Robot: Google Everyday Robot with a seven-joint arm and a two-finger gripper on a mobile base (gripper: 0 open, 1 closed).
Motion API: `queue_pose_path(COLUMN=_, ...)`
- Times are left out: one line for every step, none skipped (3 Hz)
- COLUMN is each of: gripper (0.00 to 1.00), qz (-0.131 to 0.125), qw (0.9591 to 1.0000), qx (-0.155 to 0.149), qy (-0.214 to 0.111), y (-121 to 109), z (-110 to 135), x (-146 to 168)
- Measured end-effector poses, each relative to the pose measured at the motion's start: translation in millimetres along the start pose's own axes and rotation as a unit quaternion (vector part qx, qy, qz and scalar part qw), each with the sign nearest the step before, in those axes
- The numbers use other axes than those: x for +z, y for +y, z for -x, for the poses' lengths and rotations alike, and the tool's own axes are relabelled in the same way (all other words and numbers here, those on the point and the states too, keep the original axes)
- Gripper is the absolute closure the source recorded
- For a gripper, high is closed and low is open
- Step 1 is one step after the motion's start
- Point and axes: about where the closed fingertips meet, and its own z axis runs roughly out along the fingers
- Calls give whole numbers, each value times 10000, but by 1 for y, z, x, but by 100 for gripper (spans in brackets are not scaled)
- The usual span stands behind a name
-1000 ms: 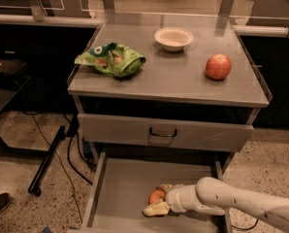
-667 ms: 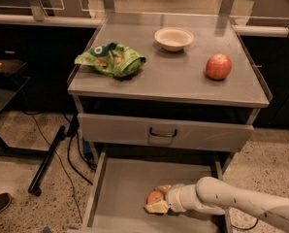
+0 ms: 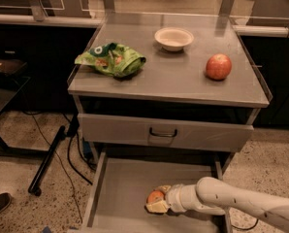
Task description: Pick orange from middle drawer and place on counter
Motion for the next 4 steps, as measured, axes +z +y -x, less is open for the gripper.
queue_pose_path(gripper=100, qz=-58, qw=9997, qx=227, qy=-26, y=9, z=14, x=-14)
queue_pose_path(gripper=100, qz=-118, qw=9987, qx=503, qy=15, y=23, z=35, x=-37)
queue_pose_path(gripper=100, qz=-167, qw=9972, qx=719, qy=118, y=40, z=63, x=-67)
queue_pose_path(gripper=100, qz=-243, qw=9979, qx=599, qy=-94, y=56, z=107, x=-111)
